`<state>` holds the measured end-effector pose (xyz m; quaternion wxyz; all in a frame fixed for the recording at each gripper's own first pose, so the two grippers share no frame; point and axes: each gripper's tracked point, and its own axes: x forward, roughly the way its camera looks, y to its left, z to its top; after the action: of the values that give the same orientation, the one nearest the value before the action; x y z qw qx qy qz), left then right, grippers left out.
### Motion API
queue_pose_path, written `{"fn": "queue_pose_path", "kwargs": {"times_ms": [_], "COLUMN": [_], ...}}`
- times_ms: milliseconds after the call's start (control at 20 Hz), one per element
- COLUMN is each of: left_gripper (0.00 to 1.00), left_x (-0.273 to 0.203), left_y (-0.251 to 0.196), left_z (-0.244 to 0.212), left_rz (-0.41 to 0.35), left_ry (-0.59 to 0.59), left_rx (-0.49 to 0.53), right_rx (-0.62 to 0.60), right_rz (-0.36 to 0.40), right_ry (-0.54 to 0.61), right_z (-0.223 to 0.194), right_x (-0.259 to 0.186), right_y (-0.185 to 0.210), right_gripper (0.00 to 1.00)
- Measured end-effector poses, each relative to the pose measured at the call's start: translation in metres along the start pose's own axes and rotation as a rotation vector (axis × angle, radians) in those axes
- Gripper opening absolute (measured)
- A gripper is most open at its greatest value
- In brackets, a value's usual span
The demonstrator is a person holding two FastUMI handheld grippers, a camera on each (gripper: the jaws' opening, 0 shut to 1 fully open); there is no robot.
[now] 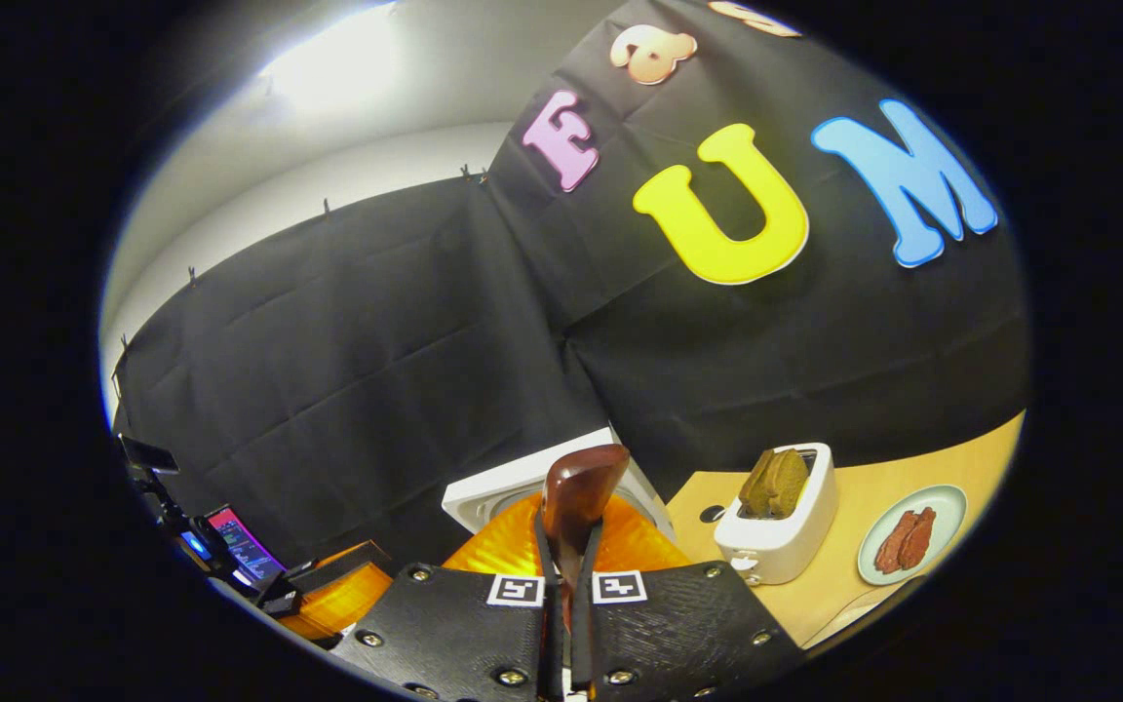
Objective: Close the left gripper, press the button to open the rice cooker; take a wooden spoon from the chopstick holder with the right hand, scoop a spoonful of rice and pour it into the rice cooker, then put the wooden spoon back into the chopstick holder.
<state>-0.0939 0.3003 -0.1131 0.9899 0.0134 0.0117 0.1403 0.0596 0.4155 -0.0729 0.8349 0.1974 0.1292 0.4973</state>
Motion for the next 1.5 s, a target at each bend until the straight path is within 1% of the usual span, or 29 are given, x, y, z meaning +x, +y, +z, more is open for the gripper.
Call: {"fn": "queue_pose_path", "kwargs": {"times_ms": [300, 650, 850, 950, 1050, 1250, 1400, 1500], "left_gripper": [0.97, 0.94, 0.94, 0.97, 0.97, 0.97, 0.97, 0.97], "left_x": [0.013, 0.018, 0.019, 0.023, 0.023, 0.023, 0.023, 0.024], "left_y": [-0.049, -0.106, -0.138, -0.148, -0.157, -0.172, -0.18, -0.185], "left_z": [0.0, 0.0, -0.005, -0.004, 0.0, -0.006, -0.005, -0.002], "left_rz": [-0.073, -0.161, -0.222, -0.233, -0.244, -0.256, -0.261, -0.26], "left_ry": [0.0, 0.0, 0.021, 0.026, 0.017, 0.037, 0.04, 0.038], "left_rx": [0.013, 0.024, 0.02, 0.025, 0.02, 0.033, 0.035, 0.031], "right_rx": [0.061, 0.058, 0.055, 0.061, 0.065, 0.052, 0.058, 0.058], "right_rz": [-0.098, -0.235, -0.334, -0.391, -0.437, -0.501, -0.56, -0.626], "right_ry": [-0.061, -0.11, -0.133, -0.153, -0.176, -0.206, -0.218, -0.211], "right_z": [0.027, 0.044, 0.05, 0.054, 0.059, 0.068, 0.068, 0.059], "right_x": [-0.054, -0.136, -0.186, -0.209, -0.23, -0.263, -0.285, -0.301], "right_y": [-0.043, -0.092, -0.124, -0.14, -0.15, -0.171, -0.192, -0.212], "right_gripper": [0.04, 0.04, 0.04, 0.04, 0.04, 0.04, 0.04, 0.04]}}
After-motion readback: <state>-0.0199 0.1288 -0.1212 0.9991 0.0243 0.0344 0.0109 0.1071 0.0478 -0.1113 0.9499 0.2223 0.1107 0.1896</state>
